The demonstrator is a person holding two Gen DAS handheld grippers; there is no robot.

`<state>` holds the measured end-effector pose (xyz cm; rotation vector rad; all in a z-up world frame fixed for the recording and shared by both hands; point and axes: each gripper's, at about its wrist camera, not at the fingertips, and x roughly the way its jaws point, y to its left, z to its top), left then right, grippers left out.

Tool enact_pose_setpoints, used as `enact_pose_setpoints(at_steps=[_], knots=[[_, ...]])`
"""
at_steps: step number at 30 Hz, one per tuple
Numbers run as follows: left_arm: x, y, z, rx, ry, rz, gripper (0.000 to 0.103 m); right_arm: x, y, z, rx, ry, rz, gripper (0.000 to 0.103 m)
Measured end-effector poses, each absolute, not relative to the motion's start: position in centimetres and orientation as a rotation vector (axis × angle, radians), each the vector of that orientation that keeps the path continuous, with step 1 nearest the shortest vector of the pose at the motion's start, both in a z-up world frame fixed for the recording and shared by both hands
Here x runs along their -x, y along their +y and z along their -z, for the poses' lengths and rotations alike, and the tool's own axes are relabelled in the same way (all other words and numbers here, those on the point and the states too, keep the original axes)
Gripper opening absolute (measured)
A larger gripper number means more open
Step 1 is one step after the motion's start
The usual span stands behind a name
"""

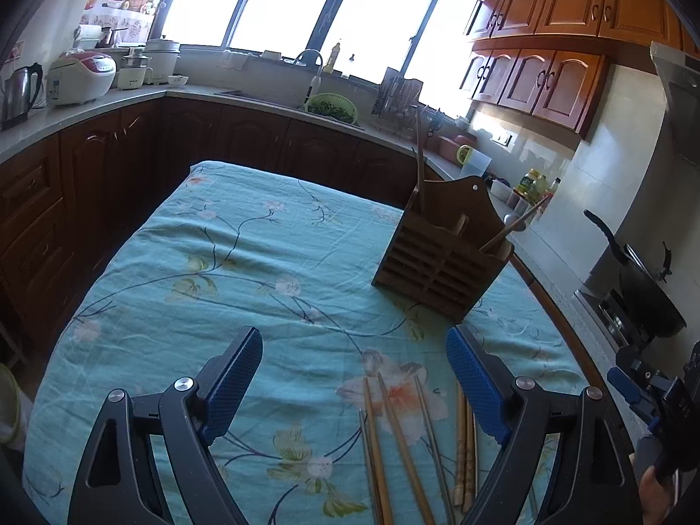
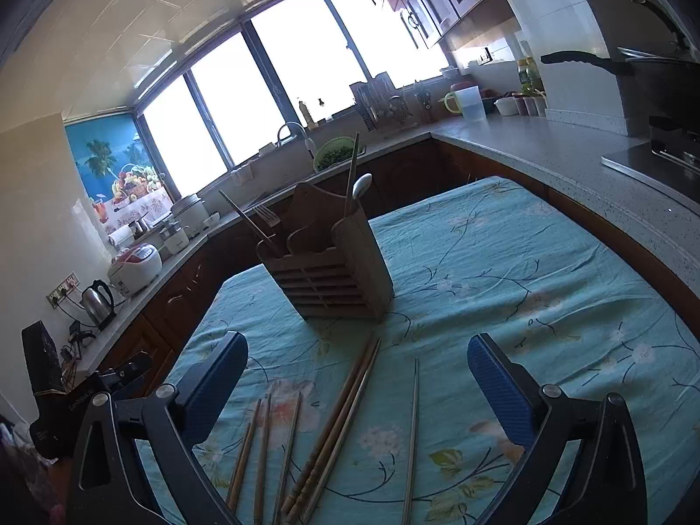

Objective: Organize utensils
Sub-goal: 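Close the left gripper on a bamboo chopstick while the right gripper grasps a metal chopstick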

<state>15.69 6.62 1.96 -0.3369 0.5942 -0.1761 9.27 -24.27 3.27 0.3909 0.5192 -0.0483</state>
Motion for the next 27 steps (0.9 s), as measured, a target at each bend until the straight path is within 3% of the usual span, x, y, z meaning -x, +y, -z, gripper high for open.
enact_pose_setpoints(at_steps=[19, 22, 27], knots=[[-15.8, 4.4, -0.9, 0.260, 0.714, 0.174, 0.084, -9.8, -23.3, -0.4, -0.343, 0.623, 0.054, 0.101], [-16.7, 3.3, -0.6, 0.231, 0.750, 0.200, 0.075, -10.5, -23.3, 0.1, -0.319, 0.648, 0.066, 0.098], [-18.5, 0.9, -0.1, 0.190, 0.832, 0.282, 0.050, -12.4, -23.2, 1.5, -0.297, 0.726, 0.074, 0.073]])
